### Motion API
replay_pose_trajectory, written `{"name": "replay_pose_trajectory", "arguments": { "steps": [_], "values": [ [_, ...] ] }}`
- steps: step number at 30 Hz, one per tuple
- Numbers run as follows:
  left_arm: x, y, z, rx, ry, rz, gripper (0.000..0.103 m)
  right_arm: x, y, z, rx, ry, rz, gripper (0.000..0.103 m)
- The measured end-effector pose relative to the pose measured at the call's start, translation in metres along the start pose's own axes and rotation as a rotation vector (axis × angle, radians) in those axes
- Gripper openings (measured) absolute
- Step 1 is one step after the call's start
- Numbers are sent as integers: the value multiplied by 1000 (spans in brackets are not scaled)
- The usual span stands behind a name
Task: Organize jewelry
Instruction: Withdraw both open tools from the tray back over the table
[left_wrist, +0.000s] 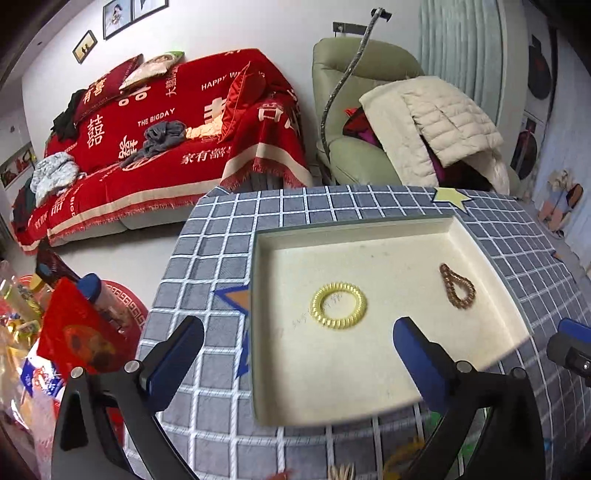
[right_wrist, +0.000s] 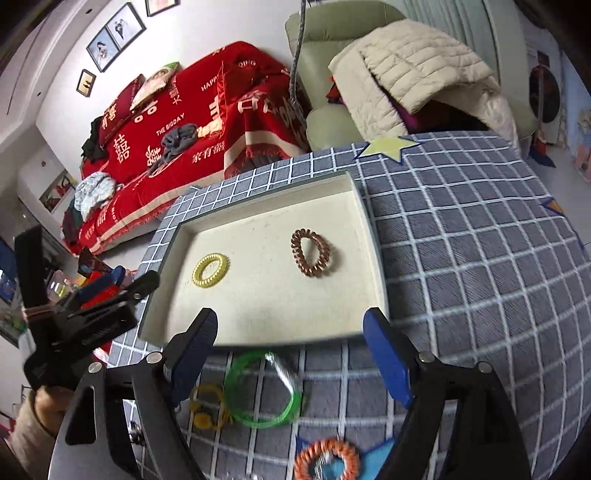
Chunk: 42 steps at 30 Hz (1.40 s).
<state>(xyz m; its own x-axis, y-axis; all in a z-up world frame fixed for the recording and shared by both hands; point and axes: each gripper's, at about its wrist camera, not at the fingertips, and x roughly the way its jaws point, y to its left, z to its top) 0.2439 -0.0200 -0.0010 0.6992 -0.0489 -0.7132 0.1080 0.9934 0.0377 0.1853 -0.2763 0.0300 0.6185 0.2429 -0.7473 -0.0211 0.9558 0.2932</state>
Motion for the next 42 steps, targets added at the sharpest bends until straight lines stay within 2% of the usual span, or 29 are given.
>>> {"name": "replay_pose_trajectory", "arguments": {
  "steps": [5, 8, 10, 14, 20, 28, 39, 42],
  "values": [
    [-36, 10, -22, 25, -55, 33, 103, -32, 6, -26, -10, -75, 12, 87],
    [-52, 19, -43, 13, -36, -11, 103, -49, 10, -43, -26, -128, 33, 88],
    [-62, 26, -58, 4, -26, -14, 103, -58, 15, -55, -52, -147, 25, 88],
    [-76, 31, -95, 8, -6, -6, 103, -66, 21, -74, -92, -97, -30, 88],
    [-80, 31, -133, 56, 41, 16, 103, -61, 15, -109, -56, 10, -37, 89],
    [-74, 27, -141, 104, 73, -11, 103, -50, 17, -142, -92, 96, -91, 89],
    [-54, 7, -137, 226, 132, -74, 103, -37, 20, -147, -123, 143, -108, 88],
    [-50, 4, -135, 242, 152, -95, 103, -29, 28, -147, -160, 163, -95, 82]
  ]
}}
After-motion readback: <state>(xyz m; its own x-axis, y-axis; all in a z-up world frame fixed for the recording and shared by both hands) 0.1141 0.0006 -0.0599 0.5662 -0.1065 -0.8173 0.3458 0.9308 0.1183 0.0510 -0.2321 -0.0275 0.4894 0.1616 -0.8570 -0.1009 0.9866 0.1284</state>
